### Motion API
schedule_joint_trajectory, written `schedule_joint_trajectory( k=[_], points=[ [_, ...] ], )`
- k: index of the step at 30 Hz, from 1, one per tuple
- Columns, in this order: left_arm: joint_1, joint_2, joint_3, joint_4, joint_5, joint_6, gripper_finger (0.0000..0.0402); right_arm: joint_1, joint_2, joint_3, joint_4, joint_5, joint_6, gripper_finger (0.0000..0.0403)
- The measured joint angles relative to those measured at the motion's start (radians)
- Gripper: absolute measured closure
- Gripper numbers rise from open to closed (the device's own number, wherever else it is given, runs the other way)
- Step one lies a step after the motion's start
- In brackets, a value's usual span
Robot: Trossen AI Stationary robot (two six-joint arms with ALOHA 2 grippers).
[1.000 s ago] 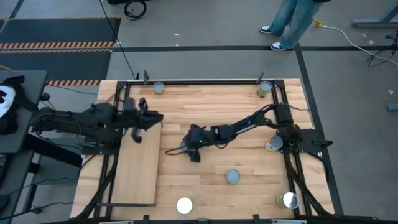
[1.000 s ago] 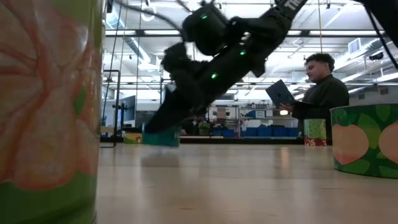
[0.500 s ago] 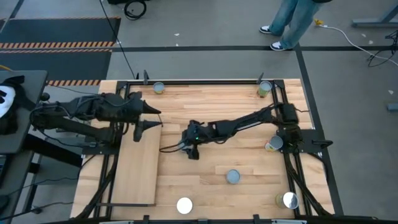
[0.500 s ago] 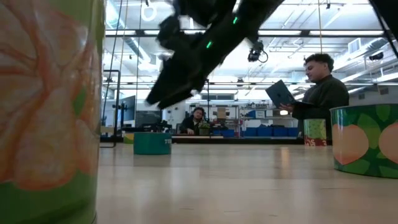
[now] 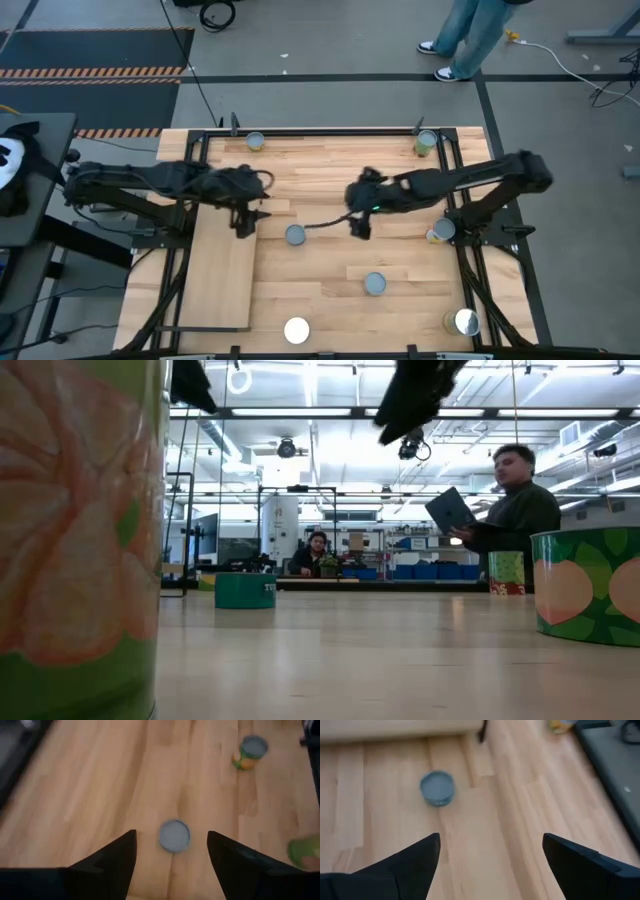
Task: Pick and place cans onto a shelf
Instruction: Put the canned tuna on the shelf
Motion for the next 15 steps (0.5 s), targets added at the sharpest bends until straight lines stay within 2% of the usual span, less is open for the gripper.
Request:
schedule_joint_trajectory(
  k=[4, 9, 15],
  points=[
    [0.000, 0.107, 0.000, 0.012, 0.002, -0.029, 0.0116, -0.002, -0.100, -0.035, -0.039, 0.013, 0.034, 0.0041],
    [0.000, 0.250, 0.000, 0.028, -0.001, -0.020, 0.0061, -0.004, -0.166, -0.063, -0.067, 0.025, 0.028, 0.0040],
    [-0.030, 0.381, 0.000, 0.071, 0.042, 0.043, 0.0049, -0.005, -0.199, -0.080, -0.086, 0.024, -0.017, 0.0040]
  ],
)
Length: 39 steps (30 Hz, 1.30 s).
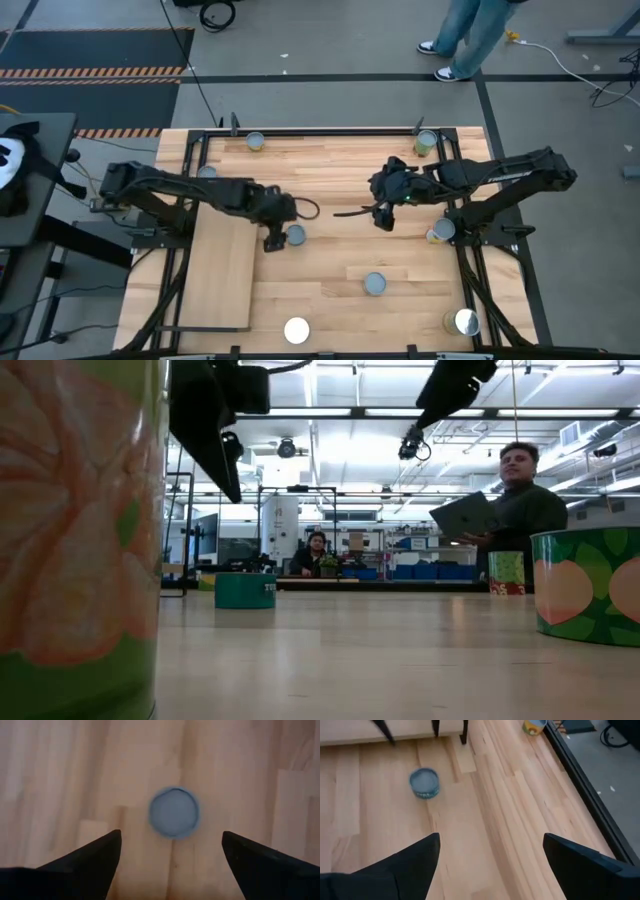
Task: Pick and place cans onto a shelf
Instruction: Put the canned tuna on the shelf
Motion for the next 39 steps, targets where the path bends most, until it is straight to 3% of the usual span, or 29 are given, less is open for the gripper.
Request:
schedule_joint_trajectory(
  k=[8, 11, 17, 23, 29, 34, 39],
  points=[
    [0.002, 0.151, 0.000, 0.072, -0.035, -0.119, 0.0049, 0.003, -0.010, -0.052, -0.016, -0.017, -0.007, 0.0041],
    [0.050, 0.190, 0.000, 0.073, 0.018, -0.163, 0.0062, 0.004, -0.012, -0.071, -0.018, -0.057, 0.000, 0.0044],
    [0.140, 0.258, 0.000, 0.086, 0.050, -0.173, 0.0151, 0.005, -0.012, -0.077, -0.013, -0.068, -0.010, 0.0054],
    [0.126, 0.316, 0.003, 0.148, 0.138, -0.150, 0.0272, 0.006, -0.012, -0.077, -0.013, -0.101, -0.011, 0.0055],
    [0.108, 0.337, 0.006, 0.151, 0.158, -0.120, 0.0382, 0.006, -0.012, -0.077, -0.013, -0.101, -0.011, 0.0055],
    [0.108, 0.290, -0.001, 0.113, 0.180, -0.089, 0.0393, 0.005, -0.015, -0.077, -0.014, -0.091, -0.035, 0.0055],
    [0.091, 0.148, 0.014, -0.078, 0.201, -0.043, 0.0397, 0.003, -0.015, -0.076, -0.012, -0.089, -0.044, 0.0055]
  ],
)
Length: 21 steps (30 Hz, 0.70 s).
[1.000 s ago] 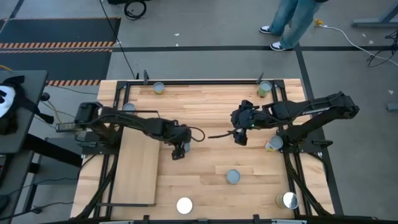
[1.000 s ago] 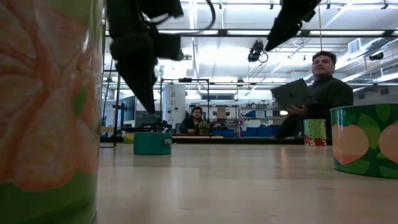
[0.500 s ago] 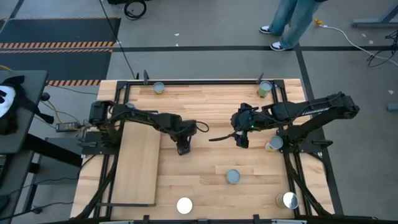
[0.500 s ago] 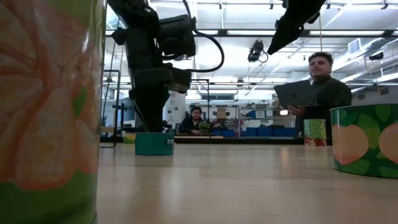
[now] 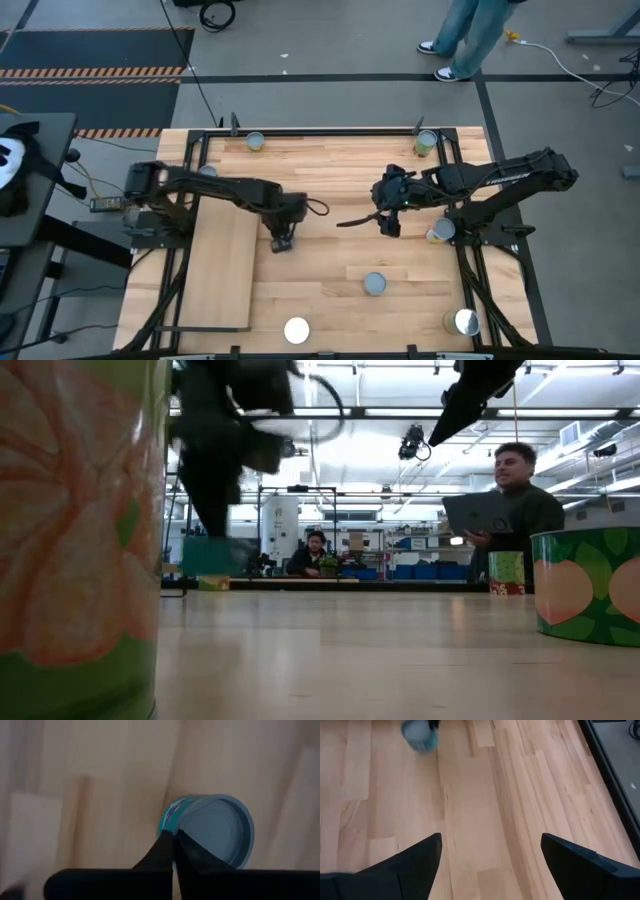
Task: Pick and place cans onto a shelf
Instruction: Put the canned tuna on the shelf
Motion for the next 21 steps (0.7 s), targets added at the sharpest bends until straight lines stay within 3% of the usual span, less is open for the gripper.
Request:
schedule_joint_trajectory(
  k=[7, 10, 16, 21],
  points=[
    [-0.006, -0.222, -0.028, -0.363, -0.071, 0.115, 0.0399, 0.000, 0.001, 0.000, 0.019, 0.019, 0.023, 0.0055],
    [0.041, -0.330, -0.112, -0.395, -0.099, 0.104, 0.0400, 0.000, 0.001, 0.000, 0.033, 0.035, 0.050, 0.0055],
    [0.107, -0.543, -0.315, -0.404, -0.177, -0.199, 0.0400, 0.002, 0.001, 0.000, 0.035, 0.038, 0.154, 0.0055],
    [0.108, -0.644, -0.343, -0.475, -0.269, -0.496, 0.0400, 0.003, 0.002, 0.000, 0.041, 0.039, 0.187, 0.0055]
  ],
)
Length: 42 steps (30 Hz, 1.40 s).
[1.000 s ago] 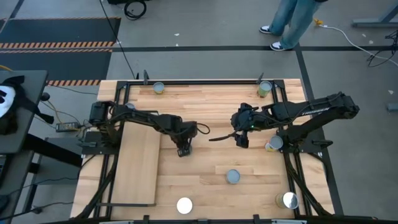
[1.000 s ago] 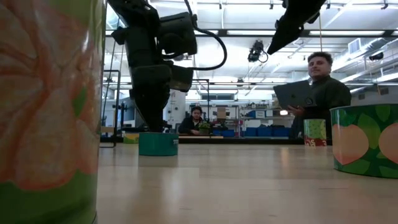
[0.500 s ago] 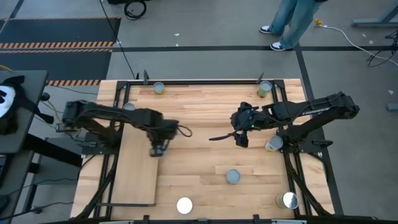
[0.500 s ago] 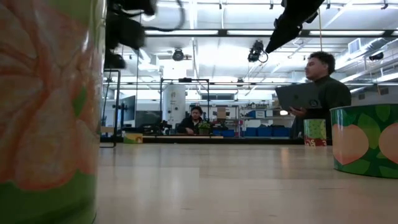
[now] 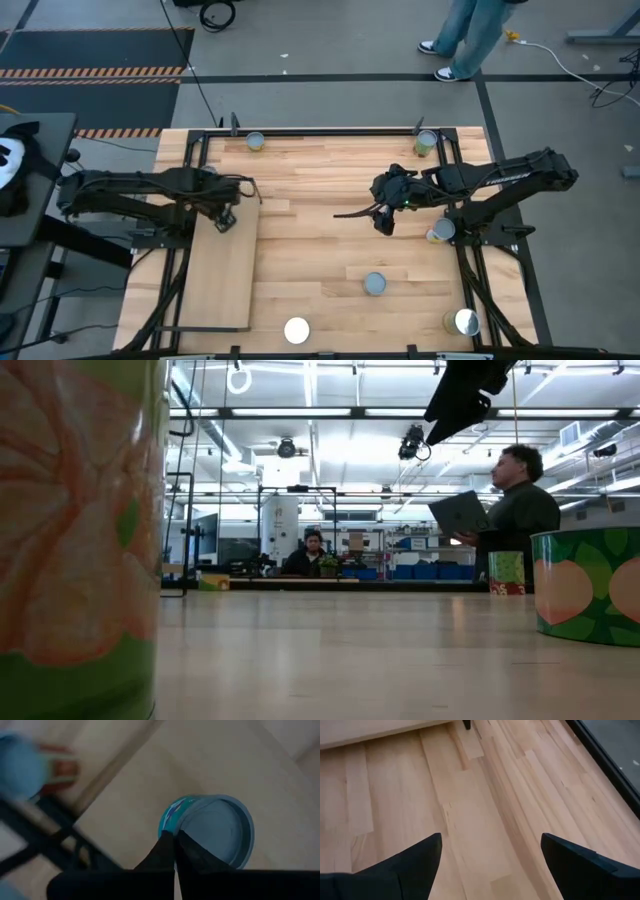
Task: Pick and place cans onto a shelf
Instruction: Put the canned tuna on the shelf
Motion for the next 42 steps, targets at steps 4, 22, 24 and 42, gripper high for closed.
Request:
schedule_joint_trajectory(
  k=[4, 22, 24, 42],
  points=[
    [0.000, -0.033, 0.000, -0.126, -0.061, -0.210, 0.0401, -0.003, 0.000, 0.000, 0.012, 0.000, -0.003, 0.0055],
    [0.062, -0.034, -0.033, -0.131, -0.097, -0.420, 0.0396, 0.019, 0.000, 0.000, 0.013, 0.023, -0.011, 0.0055],
    [0.064, -0.033, -0.034, -0.127, -0.060, -0.422, 0.0396, 0.025, 0.000, 0.000, 0.012, 0.023, -0.007, 0.0055],
    [-0.103, 0.062, -0.033, -0.159, -0.136, -0.794, 0.0395, 0.057, 0.000, 0.000, 0.009, 0.032, 0.006, 0.0055]
  ],
)
